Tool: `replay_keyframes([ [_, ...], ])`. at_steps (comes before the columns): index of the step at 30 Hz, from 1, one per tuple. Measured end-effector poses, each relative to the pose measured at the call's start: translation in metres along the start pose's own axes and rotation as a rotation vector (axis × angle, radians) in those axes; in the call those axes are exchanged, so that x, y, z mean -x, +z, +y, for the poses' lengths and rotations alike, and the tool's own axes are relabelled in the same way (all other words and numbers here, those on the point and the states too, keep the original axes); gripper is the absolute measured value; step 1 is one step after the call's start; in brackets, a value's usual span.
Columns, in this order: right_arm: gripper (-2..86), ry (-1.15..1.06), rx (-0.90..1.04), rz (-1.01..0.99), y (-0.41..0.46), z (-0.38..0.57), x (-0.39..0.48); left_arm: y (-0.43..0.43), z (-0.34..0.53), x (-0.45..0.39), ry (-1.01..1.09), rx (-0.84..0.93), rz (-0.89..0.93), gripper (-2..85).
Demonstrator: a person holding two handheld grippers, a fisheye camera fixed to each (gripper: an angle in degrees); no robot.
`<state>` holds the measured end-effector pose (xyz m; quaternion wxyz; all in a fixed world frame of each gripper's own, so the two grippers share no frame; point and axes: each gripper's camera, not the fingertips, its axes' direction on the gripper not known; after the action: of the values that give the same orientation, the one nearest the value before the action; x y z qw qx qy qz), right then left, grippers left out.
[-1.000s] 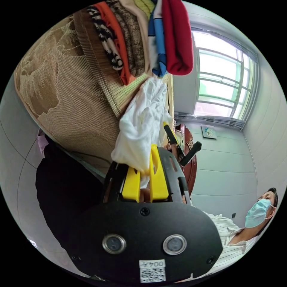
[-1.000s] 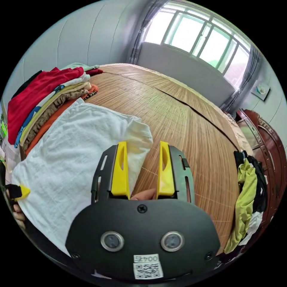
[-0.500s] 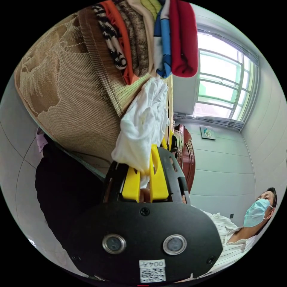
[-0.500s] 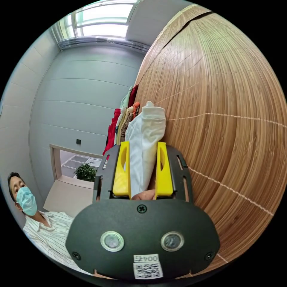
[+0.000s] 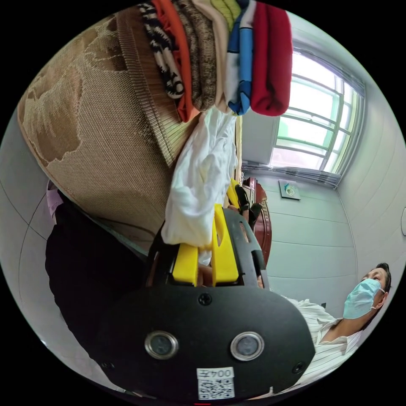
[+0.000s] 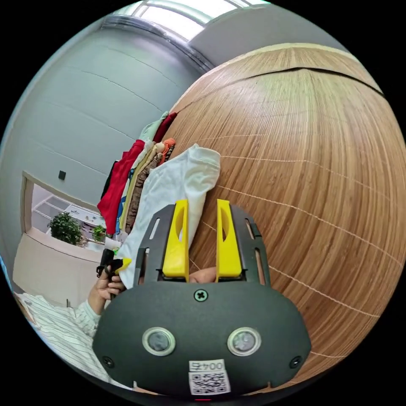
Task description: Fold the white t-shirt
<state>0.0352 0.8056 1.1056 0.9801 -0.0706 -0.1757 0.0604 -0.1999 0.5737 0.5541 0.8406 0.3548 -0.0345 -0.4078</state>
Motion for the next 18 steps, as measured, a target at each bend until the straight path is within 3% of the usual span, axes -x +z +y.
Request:
replay_keyframes([
  [3, 15.4, -0.026, -0.162, -0.020, -0.027, 0.001, -0.010, -0.004, -0.001, 0.002, 0.003, 0.004, 0.001, 6.5],
  [9, 18.0, -0.008, -0.009, -0.150, 0.006, -0.043, -0.034, -0.013, 0.000, 0.007, -0.004, 0.002, 0.013, 6.5],
  [11, 16.9, 0.009, 0.043, -0.287, 0.016, -0.047, -0.042, -0.015, 0.001, 0.010, -0.007, 0.001, 0.019, 6.5],
  [18, 10.1, 0.069, 0.107, -0.434, 0.041, -0.052, -0.056, -0.025, 0.006, 0.016, -0.003, 0.003, 0.017, 6.4],
])
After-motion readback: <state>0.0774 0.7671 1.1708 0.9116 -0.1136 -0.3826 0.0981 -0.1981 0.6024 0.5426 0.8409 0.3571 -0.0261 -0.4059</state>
